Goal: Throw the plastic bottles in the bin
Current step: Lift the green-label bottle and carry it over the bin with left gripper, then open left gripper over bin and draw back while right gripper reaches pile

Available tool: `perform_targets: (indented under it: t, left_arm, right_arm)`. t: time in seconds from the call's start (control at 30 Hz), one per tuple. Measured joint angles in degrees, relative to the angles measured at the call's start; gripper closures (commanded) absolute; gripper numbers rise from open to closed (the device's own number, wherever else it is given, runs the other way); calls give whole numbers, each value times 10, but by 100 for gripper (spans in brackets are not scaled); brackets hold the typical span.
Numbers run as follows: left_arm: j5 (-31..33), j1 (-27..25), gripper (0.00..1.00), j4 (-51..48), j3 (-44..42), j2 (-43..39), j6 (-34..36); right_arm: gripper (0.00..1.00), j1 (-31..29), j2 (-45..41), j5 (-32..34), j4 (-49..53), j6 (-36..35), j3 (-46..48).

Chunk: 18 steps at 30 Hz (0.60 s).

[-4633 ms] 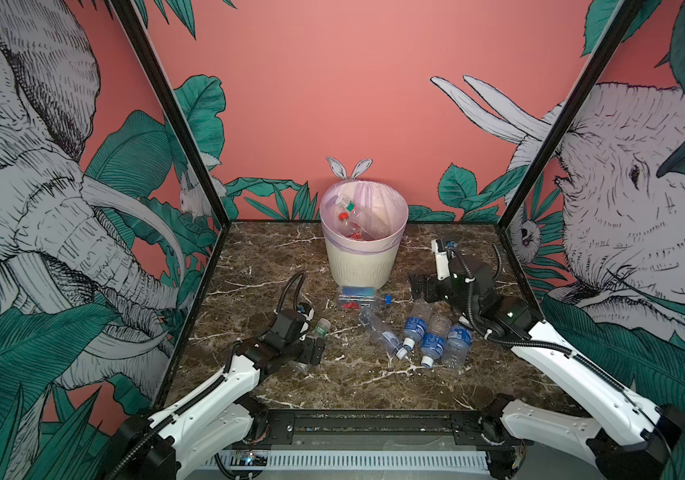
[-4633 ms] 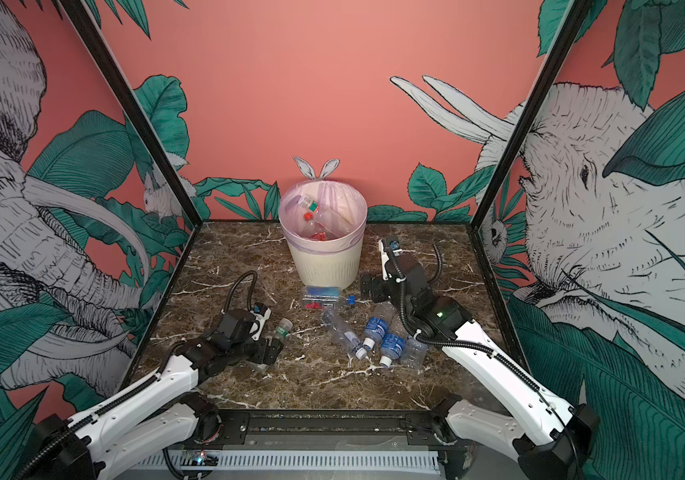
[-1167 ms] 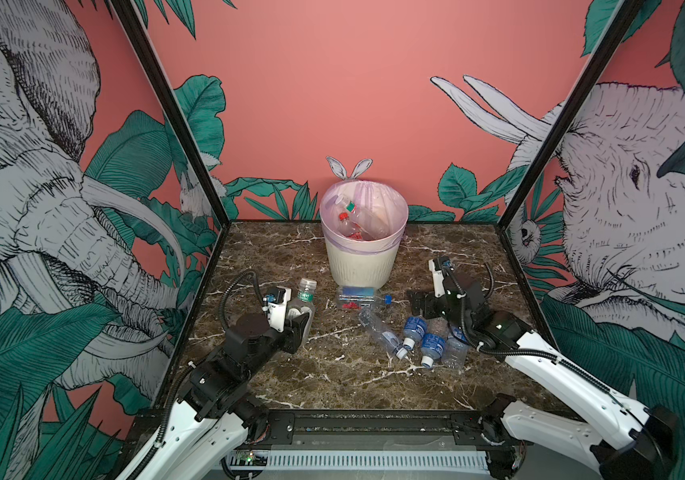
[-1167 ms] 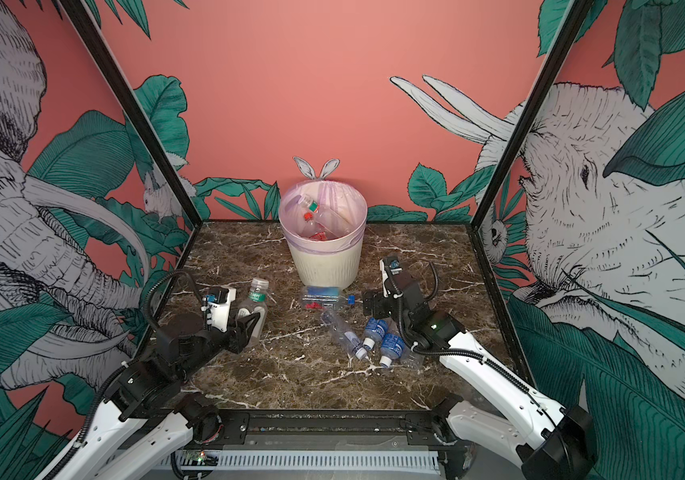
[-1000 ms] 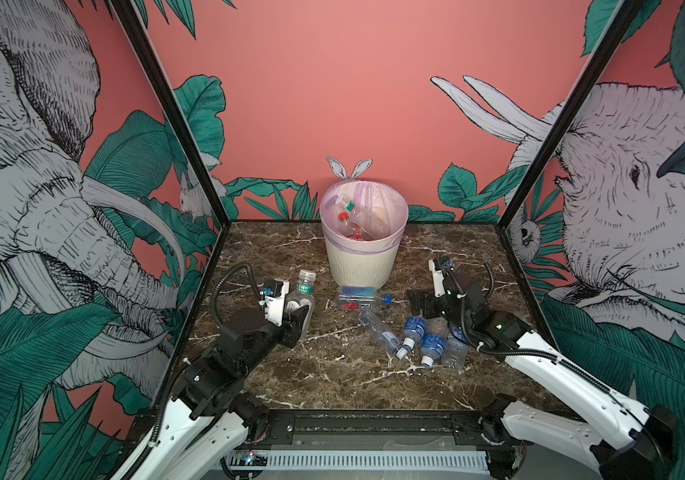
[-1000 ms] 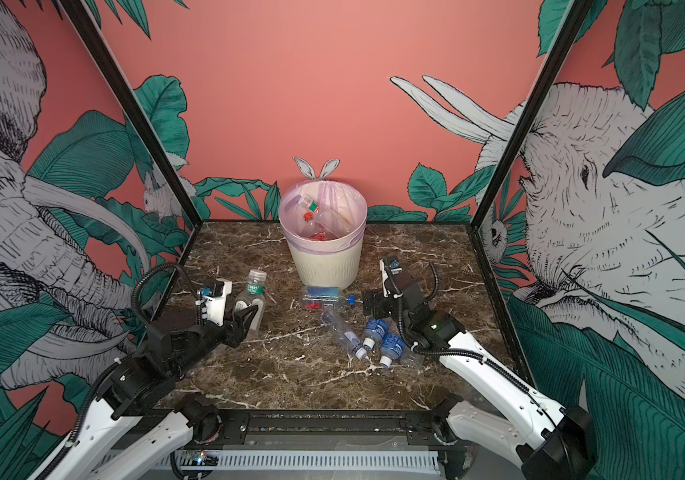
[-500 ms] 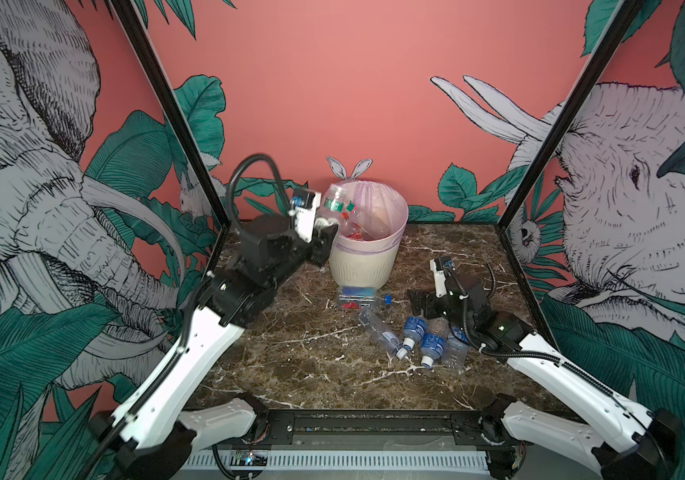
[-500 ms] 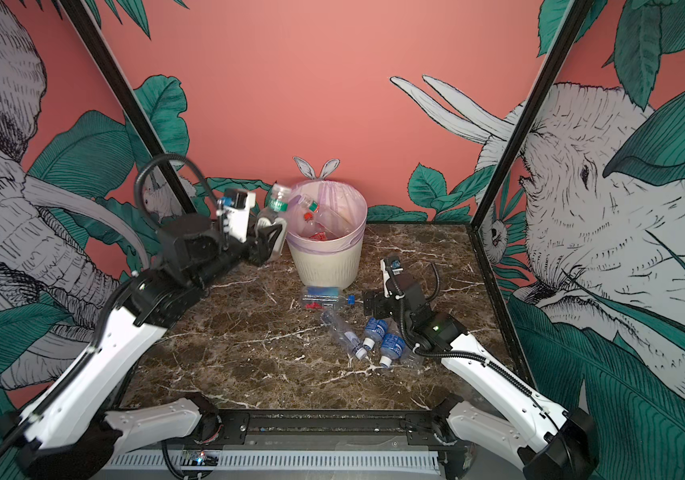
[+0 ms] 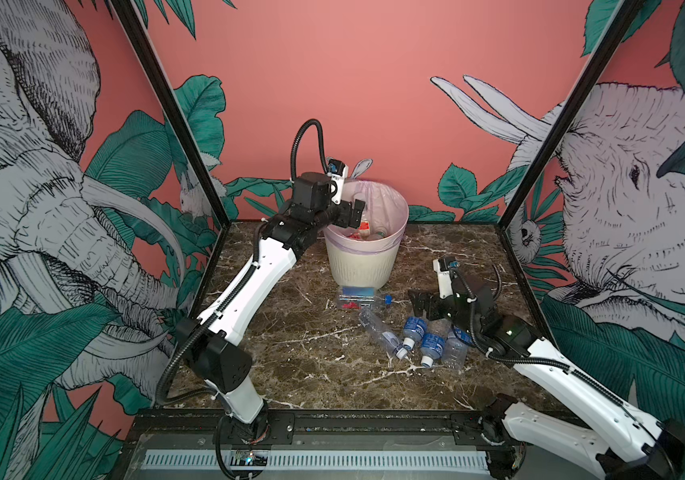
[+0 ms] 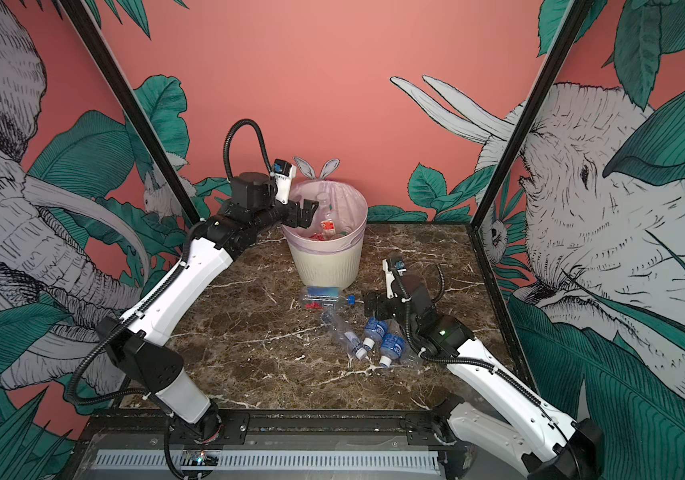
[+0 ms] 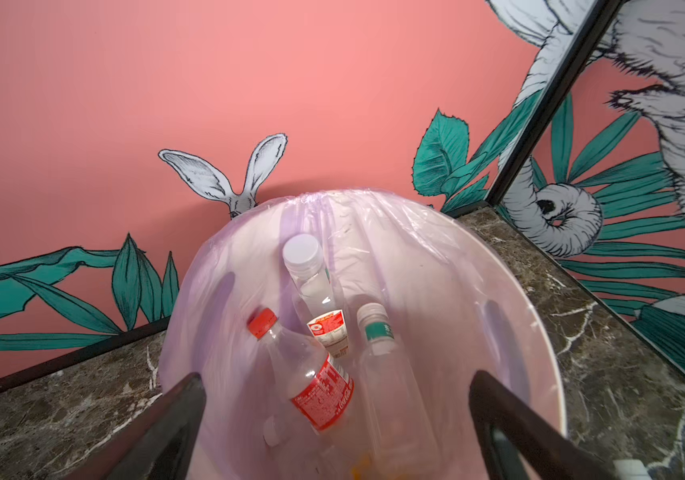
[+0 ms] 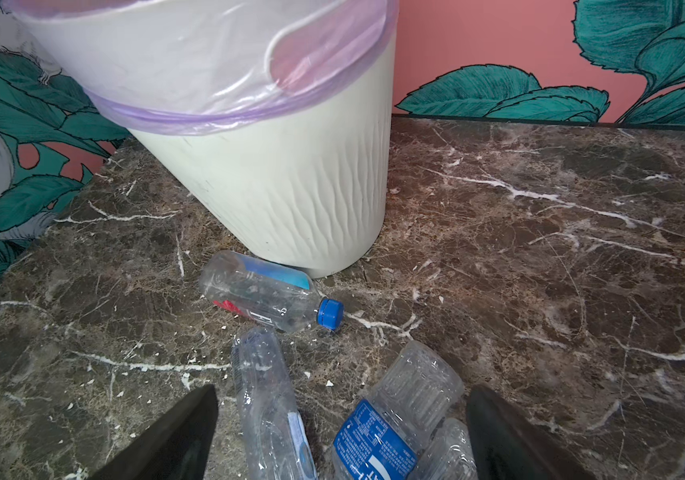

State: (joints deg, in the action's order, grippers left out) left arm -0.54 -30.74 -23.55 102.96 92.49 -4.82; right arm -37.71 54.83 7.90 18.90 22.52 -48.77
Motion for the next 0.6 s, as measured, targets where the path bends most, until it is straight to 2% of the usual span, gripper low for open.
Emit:
perform_targets:
  t: [0.3, 0.6]
  left_arm:
    - [-3, -2, 1, 62, -129, -183, -14]
    - [22, -1, 0, 74, -299, -268, -24]
  right_arm:
    - [6, -1, 40, -57, 0, -3, 0]
    - [7, -59, 122, -65, 7, -26, -1]
